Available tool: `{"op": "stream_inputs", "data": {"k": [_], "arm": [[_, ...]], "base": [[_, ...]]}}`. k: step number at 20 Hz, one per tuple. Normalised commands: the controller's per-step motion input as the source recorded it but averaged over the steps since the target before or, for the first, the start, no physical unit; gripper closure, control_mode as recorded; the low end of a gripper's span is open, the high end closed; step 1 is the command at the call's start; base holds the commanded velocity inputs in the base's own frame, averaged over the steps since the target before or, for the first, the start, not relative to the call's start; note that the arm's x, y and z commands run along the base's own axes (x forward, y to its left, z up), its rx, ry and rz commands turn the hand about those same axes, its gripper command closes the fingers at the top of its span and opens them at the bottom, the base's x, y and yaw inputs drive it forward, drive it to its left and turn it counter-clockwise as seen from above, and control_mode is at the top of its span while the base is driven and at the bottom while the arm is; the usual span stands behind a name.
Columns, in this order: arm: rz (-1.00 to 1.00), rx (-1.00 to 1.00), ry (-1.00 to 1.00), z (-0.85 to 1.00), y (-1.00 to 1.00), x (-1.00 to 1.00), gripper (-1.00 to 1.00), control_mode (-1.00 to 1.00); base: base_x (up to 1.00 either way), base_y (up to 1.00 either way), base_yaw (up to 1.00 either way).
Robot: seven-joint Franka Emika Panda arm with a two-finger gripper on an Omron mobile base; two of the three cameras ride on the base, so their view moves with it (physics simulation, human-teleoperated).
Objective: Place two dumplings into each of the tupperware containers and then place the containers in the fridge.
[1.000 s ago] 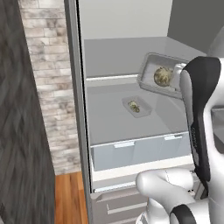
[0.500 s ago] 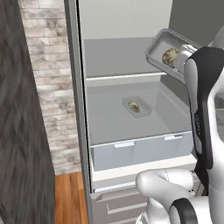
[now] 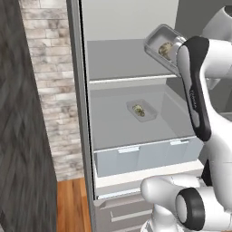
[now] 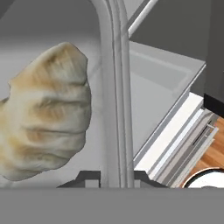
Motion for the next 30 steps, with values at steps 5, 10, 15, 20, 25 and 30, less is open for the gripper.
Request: {"op": "stream_inputs", "data": {"k": [5, 10, 15, 20, 25, 30], "arm": [[0.0, 0.08, 0.0, -0.02, -0.09, 0.93, 1.0, -1.0], [0.01, 0.05, 0.01, -0.08, -0.05, 0.94, 1.0, -1.0], [0.0, 0.0, 0.05, -0.24, 0.0, 0.9, 1.0, -1.0], [0.0, 0.0, 0.07, -0.14, 0.0, 0.67, 1.0, -1.0], [0.0, 0.0, 0.09, -0.07, 0.0, 0.5, 1.0, -1.0], [0.0, 0.0, 0.08, -0.13, 0.0, 0.47, 1.0, -1.0]], "base": [[0.0, 0.0, 0.0], [0.0, 0.0, 0.0], [0.0, 0.0, 0.0], [0.0, 0.0, 0.0], [0.0, 0.0, 0.0], [0.0, 0.0, 0.0]]}}
